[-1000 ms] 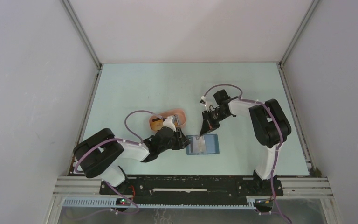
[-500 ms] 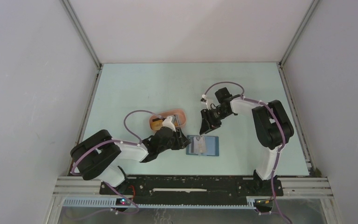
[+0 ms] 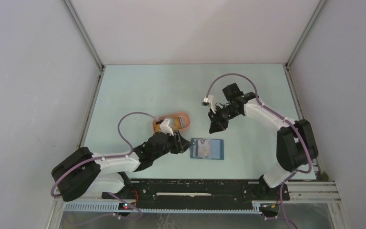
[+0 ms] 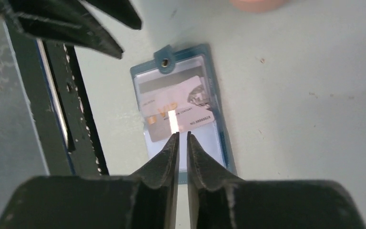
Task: Put the credit cards into the card holder
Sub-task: Insert the credit card into the card holder.
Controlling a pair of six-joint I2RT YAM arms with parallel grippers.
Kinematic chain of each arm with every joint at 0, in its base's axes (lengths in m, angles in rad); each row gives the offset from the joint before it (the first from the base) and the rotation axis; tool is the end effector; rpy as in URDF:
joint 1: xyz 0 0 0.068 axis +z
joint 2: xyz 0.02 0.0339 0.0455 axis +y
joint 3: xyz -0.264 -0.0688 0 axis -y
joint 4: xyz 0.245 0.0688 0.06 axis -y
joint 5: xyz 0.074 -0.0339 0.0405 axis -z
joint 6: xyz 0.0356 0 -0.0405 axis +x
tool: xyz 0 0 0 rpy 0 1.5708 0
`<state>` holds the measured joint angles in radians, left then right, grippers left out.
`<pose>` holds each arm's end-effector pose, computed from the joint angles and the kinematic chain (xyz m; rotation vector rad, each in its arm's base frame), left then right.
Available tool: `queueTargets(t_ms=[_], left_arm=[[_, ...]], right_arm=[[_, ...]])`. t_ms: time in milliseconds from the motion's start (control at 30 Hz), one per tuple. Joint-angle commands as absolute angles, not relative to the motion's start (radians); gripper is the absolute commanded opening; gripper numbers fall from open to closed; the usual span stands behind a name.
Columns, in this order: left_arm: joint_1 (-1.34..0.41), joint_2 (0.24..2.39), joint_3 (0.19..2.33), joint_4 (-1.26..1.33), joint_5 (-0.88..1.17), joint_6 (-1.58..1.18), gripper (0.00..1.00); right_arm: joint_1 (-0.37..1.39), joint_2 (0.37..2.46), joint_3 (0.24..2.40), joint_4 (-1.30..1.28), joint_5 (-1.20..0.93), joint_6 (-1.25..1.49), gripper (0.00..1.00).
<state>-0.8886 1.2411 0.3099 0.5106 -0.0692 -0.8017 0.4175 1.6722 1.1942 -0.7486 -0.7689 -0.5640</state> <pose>0.1462 -0.1761 0.1578 0.0450 2.1391 -0.9881 0.2875 0.1546 0.2230 -1.3724 2.1843 1.0056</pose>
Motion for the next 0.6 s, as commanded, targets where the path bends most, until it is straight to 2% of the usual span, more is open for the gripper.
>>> queueTargets(t_ms=[0,133,367,567], left_arm=[[-0.886,1.206,0.273,0.508,-0.027,-0.754,0.46],[-0.886,1.239,0.252,0.561,-0.008,-0.781,0.46],[-0.885,1.361,0.226,0.727,0.037,-0.848,0.48],[-0.885,1.507,0.219,0.892,0.086,-0.915,0.48]], right_arm=[[0.476,1.544,1.104,-0.786,-0.733,-0.923,0.15],[0.549,1.509,1.021,-0.712,-0.605,-1.021,0.15],[0.631,1.572,0.988,-0.628,-0.421,-1.023,0.14],[0.656,1.626,0.983,-0.62,-0.363,-1.027,0.14]])
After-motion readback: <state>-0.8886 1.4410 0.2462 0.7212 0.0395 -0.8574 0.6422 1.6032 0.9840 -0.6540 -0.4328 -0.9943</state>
